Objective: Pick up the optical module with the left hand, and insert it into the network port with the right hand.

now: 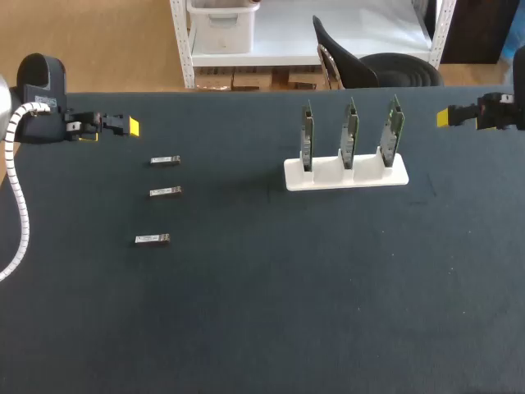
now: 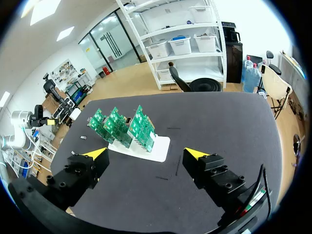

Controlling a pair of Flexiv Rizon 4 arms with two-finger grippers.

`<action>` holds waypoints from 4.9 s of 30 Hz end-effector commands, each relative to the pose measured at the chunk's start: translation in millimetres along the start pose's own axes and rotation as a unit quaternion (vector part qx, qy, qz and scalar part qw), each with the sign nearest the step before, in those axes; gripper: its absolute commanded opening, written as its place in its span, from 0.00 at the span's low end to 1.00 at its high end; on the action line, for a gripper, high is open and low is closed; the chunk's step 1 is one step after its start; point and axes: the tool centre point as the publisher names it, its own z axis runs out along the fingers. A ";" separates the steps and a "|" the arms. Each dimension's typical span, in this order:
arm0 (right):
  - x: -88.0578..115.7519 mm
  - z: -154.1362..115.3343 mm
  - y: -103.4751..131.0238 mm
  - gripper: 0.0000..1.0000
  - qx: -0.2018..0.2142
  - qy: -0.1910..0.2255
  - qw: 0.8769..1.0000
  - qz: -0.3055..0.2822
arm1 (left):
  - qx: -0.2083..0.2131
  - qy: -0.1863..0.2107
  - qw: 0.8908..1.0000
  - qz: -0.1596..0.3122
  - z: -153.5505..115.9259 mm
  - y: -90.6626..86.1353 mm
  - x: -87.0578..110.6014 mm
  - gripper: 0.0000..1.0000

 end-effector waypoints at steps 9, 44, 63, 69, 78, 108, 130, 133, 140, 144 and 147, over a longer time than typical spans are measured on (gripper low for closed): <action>0.0 0.0 0.0 1.00 0.000 0.000 1.000 0.000 | 0.000 0.000 1.000 0.000 0.0 0.0 0.0 1.00; 0.0 0.0 0.0 1.00 0.000 0.000 1.000 0.000 | 0.009 0.271 0.812 0.518 113.0 69.4 -31.3 1.00; 0.0 0.0 0.0 1.00 0.000 0.000 1.000 0.000 | 0.009 0.353 0.746 0.564 147.4 88.4 -3.9 1.00; 0.0 0.0 0.0 1.00 0.000 0.000 1.000 0.000 | 0.003 0.372 0.750 0.547 158.0 88.8 3.0 1.00; 0.0 0.0 0.0 1.00 0.000 0.000 1.000 0.000 | -0.005 0.392 0.742 0.544 162.1 97.7 13.4 1.00; 0.0 0.0 0.0 1.00 0.000 0.000 1.000 0.000 | 0.015 0.412 0.770 0.487 175.4 94.8 22.4 0.90; 0.0 0.0 0.0 1.00 0.000 0.000 1.000 0.000 | 0.027 0.417 0.768 0.485 170.7 93.9 32.6 0.00; 0.0 0.0 0.0 1.00 0.000 0.000 1.000 0.000 | 0.032 0.409 0.781 0.472 169.4 90.5 31.6 0.00; 0.0 0.0 0.0 1.00 0.000 0.000 1.000 0.000 | 0.027 0.329 0.844 0.422 162.9 73.0 6.0 0.00; 0.0 0.0 0.0 1.00 0.000 0.000 1.000 0.000 | 0.026 0.251 0.890 0.379 149.9 56.2 -18.0 0.00; 0.0 0.0 0.0 1.00 0.000 0.000 1.000 0.000 | 0.036 0.181 0.922 0.340 135.6 42.5 -39.2 0.00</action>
